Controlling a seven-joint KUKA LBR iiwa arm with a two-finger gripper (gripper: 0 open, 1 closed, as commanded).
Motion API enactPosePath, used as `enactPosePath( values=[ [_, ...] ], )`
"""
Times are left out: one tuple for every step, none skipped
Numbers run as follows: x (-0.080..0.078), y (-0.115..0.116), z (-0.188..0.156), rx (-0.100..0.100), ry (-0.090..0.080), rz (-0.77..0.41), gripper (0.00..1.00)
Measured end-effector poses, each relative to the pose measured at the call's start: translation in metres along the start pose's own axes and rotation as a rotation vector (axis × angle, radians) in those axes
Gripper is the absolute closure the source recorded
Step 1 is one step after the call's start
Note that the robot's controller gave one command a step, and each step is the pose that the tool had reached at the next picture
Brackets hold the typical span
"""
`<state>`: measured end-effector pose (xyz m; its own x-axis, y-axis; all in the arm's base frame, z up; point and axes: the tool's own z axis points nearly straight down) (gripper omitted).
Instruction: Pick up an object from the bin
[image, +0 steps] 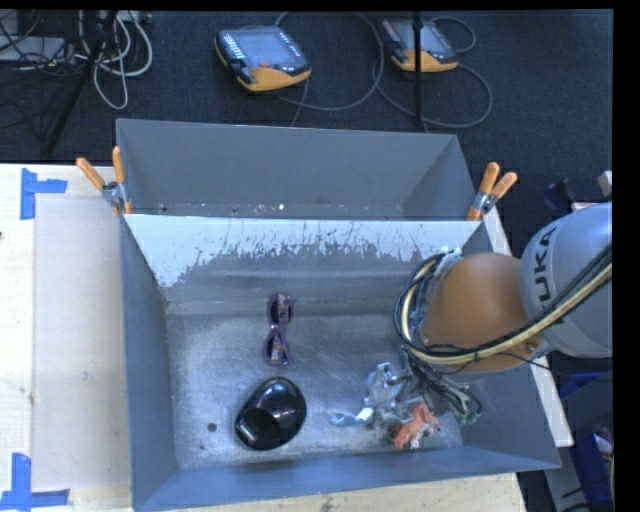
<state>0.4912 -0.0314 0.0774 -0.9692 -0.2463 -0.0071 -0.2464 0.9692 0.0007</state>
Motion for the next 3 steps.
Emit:
enactPosePath(
  values=[
    [0.003, 0.001, -0.011, -0.002, 0.011, 0.000, 1.00],
    [0.003, 0.001, -0.033, -0.003, 0.015, 0.000, 1.00],
    [0.002, 0.001, -0.055, -0.001, 0.010, 0.000, 1.00]
  ],
)
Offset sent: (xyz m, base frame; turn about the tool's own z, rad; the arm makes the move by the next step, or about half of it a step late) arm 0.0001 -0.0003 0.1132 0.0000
